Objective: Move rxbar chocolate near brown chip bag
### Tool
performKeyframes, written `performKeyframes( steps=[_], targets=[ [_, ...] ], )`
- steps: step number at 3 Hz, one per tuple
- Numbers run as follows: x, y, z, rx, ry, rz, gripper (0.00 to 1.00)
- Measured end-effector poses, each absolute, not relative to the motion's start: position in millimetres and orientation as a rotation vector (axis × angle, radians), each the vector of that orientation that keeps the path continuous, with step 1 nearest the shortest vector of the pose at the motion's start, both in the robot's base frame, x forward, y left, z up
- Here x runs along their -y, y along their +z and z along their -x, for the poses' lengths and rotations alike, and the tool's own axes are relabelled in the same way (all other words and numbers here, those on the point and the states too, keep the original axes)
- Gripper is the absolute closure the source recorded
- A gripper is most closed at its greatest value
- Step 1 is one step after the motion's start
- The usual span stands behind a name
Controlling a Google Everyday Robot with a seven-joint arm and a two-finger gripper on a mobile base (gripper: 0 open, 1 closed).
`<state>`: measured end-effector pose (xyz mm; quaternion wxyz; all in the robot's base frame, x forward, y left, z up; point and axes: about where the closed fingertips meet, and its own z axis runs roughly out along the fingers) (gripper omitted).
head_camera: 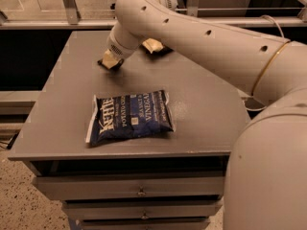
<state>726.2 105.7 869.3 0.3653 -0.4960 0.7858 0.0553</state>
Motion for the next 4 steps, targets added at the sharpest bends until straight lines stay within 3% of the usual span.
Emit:
performKeyframes(
  steps=[4],
  targets=[
    [52.6,868.1,-719.5,-2.290,-0.327,1.078,1.00]
  ],
)
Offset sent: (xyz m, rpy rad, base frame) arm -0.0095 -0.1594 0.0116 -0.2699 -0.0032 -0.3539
